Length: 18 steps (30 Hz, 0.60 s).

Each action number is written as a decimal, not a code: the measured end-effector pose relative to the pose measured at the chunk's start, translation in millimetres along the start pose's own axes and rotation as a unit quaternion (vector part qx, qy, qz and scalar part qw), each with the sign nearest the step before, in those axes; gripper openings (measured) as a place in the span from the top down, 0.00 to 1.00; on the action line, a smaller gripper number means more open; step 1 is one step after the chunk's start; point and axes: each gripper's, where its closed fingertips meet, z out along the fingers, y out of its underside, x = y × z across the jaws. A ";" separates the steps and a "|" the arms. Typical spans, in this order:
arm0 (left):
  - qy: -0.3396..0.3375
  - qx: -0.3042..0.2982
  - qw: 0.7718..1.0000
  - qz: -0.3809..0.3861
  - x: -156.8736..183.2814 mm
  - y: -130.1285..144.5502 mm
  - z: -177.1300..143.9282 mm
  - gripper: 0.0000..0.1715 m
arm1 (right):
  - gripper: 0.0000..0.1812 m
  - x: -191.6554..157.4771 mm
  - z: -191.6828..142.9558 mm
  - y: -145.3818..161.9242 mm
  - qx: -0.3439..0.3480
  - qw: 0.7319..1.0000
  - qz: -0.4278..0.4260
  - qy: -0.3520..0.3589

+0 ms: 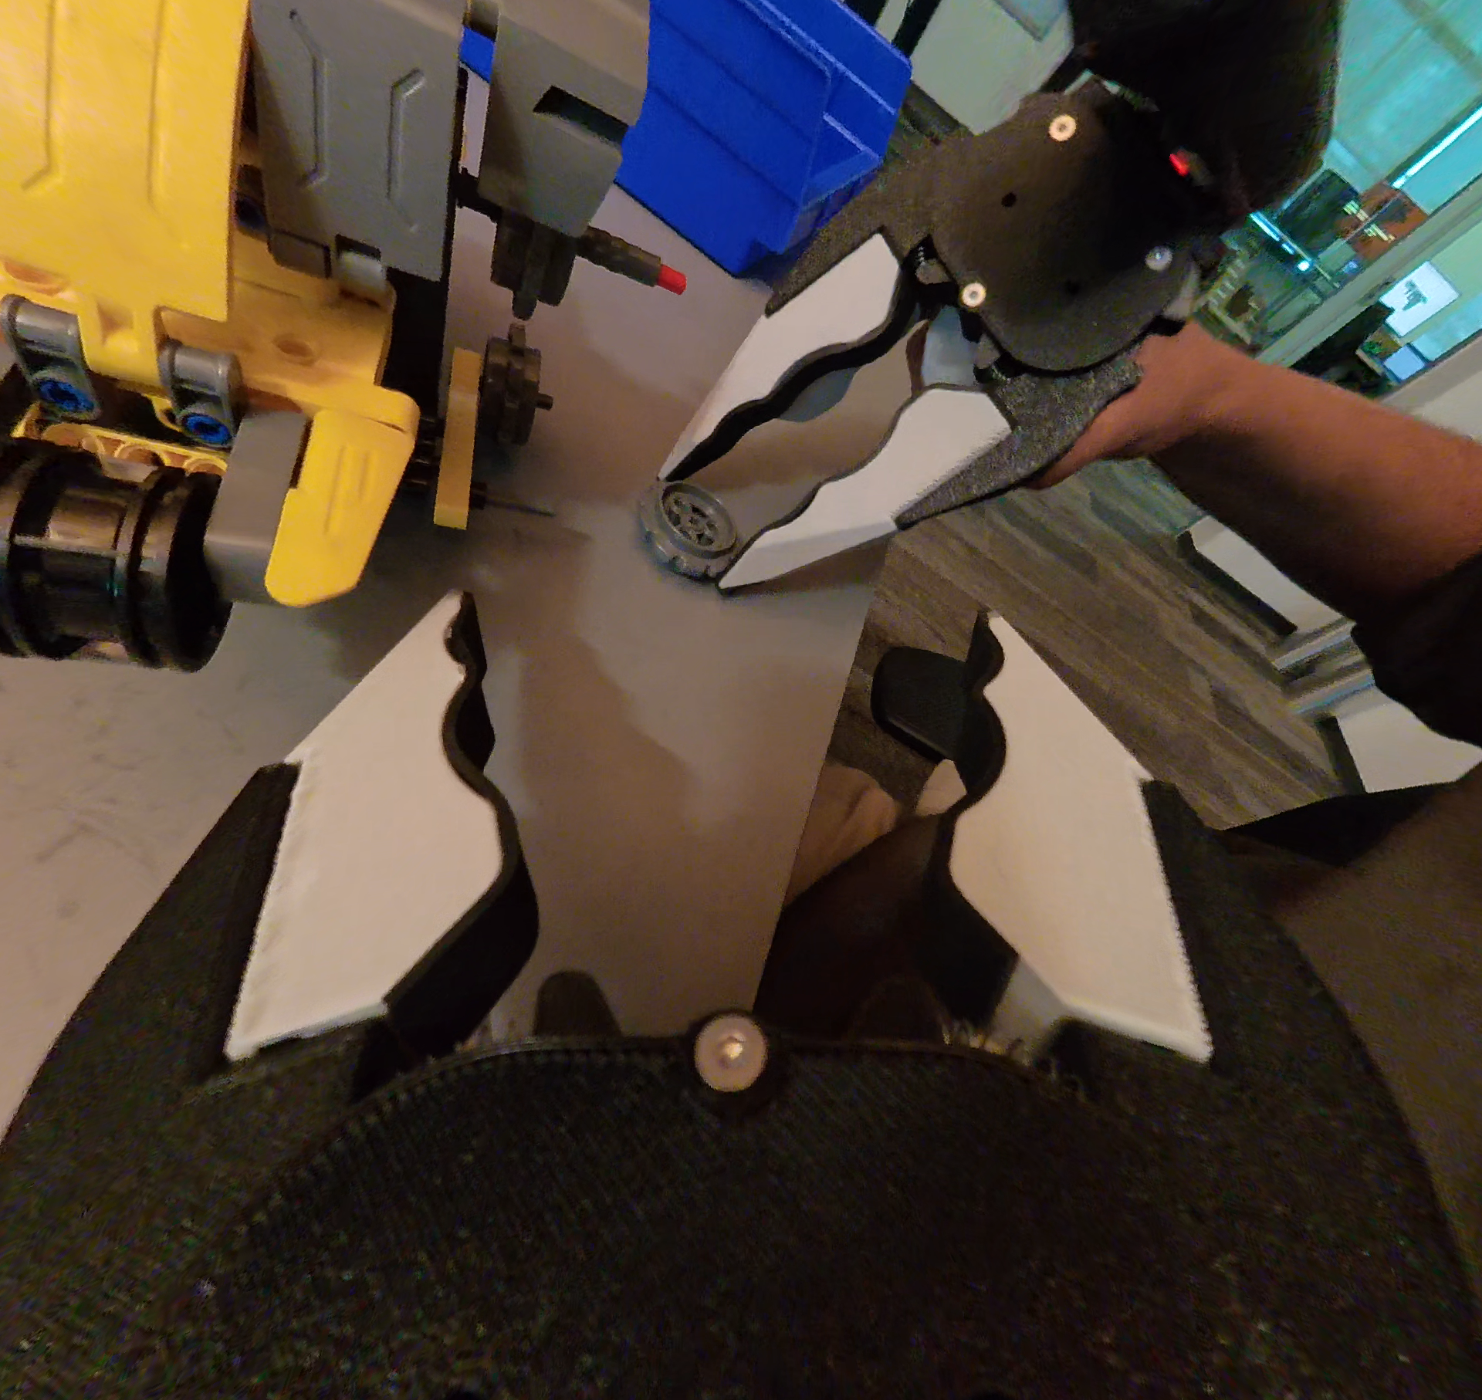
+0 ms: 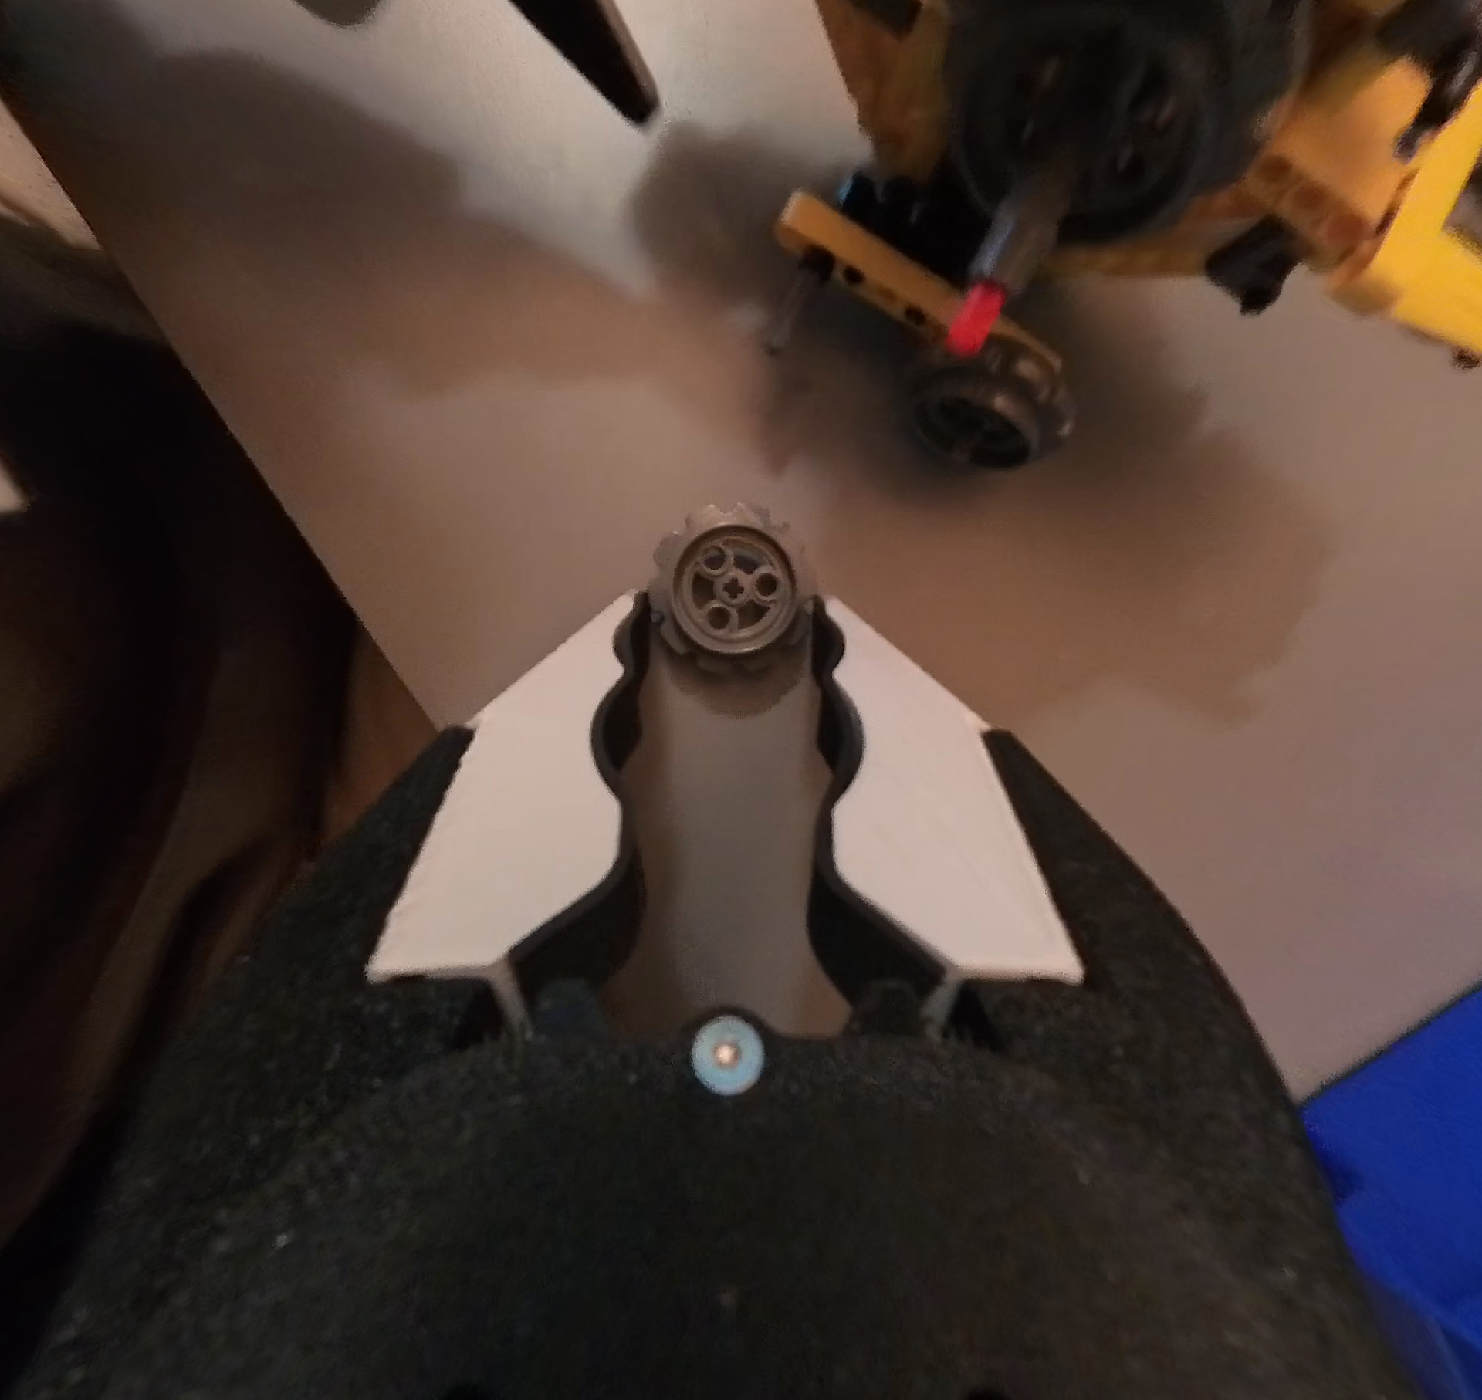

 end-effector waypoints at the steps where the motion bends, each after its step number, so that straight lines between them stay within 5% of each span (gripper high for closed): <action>1: 0.003 0.001 1.000 -0.001 0.2 -0.5 0.9 0.32 | 0.78 0.0 0.2 -7.7 0.032 0.999 -0.016 0.017; 5: 0.026 0.011 1.000 -0.003 6.1 -6.0 5.3 0.28 | 0.78 2.0 -3.2 -33.2 0.148 0.975 -0.119 0.116; 8: 0.018 -0.004 1.000 0.001 4.5 -4.0 11.8 0.25 | 0.78 9.8 -4.4 -42.2 0.173 0.951 -0.185 0.179; 18: -0.056 -0.027 0.998 0.025 -15.7 -4.2 24.6 0.23 | 0.78 8.0 7.3 -53.6 0.216 0.901 -0.320 0.196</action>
